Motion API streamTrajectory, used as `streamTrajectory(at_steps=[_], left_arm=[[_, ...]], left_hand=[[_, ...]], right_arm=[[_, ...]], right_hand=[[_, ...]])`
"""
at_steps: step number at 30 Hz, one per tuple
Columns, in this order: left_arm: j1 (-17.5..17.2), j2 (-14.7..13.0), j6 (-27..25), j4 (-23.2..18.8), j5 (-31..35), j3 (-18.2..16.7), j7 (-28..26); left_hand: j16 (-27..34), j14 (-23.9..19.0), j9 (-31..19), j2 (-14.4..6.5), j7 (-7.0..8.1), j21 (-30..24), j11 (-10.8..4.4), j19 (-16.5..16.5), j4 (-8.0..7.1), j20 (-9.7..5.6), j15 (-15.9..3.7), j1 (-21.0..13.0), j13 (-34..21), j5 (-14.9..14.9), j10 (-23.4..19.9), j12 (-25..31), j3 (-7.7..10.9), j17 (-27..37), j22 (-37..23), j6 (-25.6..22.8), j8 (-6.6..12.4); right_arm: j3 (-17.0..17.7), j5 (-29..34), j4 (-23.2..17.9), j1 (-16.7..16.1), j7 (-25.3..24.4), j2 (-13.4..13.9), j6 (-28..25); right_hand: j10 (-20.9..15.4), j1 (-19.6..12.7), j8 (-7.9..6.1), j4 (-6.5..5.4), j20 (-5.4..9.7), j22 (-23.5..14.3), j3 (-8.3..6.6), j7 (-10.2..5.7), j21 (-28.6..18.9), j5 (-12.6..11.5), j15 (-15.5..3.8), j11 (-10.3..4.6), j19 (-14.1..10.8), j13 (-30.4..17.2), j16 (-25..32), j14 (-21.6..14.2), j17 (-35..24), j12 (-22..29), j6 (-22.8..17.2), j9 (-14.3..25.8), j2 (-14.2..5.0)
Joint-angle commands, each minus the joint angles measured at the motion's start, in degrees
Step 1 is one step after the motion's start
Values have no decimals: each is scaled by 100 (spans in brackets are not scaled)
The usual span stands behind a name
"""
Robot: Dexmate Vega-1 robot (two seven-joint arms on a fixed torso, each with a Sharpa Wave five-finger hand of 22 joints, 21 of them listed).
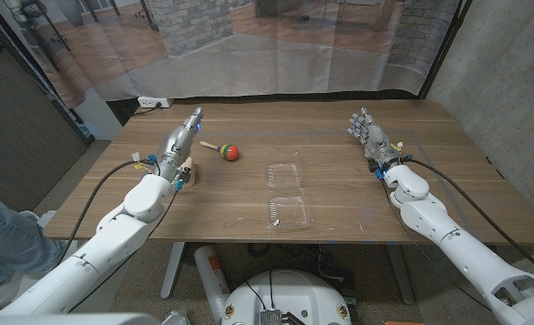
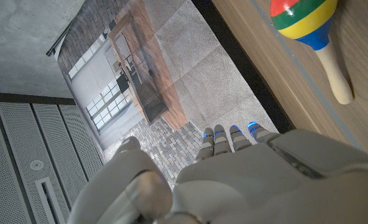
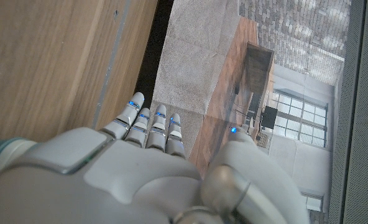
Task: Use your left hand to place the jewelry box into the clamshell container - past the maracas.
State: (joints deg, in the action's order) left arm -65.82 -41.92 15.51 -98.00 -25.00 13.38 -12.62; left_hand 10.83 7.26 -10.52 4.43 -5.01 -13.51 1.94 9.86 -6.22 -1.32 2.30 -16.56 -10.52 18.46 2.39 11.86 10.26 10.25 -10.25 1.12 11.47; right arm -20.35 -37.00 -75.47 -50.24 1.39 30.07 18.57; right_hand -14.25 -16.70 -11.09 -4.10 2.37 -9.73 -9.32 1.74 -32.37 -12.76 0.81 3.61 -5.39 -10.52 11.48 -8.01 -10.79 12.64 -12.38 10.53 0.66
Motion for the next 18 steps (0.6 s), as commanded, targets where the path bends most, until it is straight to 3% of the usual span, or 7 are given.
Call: streamTrajectory(at_steps=[1,8,18], left_arm=[[-366,-130,29,-275,220,-221,-197],[-471,-49,403,-128,342,-297,-184],[-619,-115,422,-140,618,-447,-293]], left_hand=[[30,-63,-16,-34,12,42,-30,-9,15,15,2,-48,-21,30,-20,29,8,19,-19,-46,37],[33,-83,-16,-38,27,53,-21,-5,21,16,-17,-60,-21,33,-41,33,3,19,-19,-78,45],[36,-109,-17,-43,43,65,-62,-2,31,5,-30,-77,-21,39,-65,36,-5,18,-19,-102,47]], right_arm=[[5,-29,38,-31,59,-23,80],[-1,3,-24,-43,22,-13,77],[23,71,-267,-168,-173,58,9]], right_hand=[[-38,-3,-17,23,4,-29,-11,-17,35,-9,-13,20,-56,-19,4,-43,-11,6,-25,28,-60],[-37,-1,-17,27,2,-29,-6,-14,51,-8,-16,10,-65,-19,2,-45,-10,4,-28,28,-61],[-38,1,-17,32,-1,-30,-1,-17,77,-8,-13,3,-77,-19,-1,-46,-10,1,-30,28,-65]])
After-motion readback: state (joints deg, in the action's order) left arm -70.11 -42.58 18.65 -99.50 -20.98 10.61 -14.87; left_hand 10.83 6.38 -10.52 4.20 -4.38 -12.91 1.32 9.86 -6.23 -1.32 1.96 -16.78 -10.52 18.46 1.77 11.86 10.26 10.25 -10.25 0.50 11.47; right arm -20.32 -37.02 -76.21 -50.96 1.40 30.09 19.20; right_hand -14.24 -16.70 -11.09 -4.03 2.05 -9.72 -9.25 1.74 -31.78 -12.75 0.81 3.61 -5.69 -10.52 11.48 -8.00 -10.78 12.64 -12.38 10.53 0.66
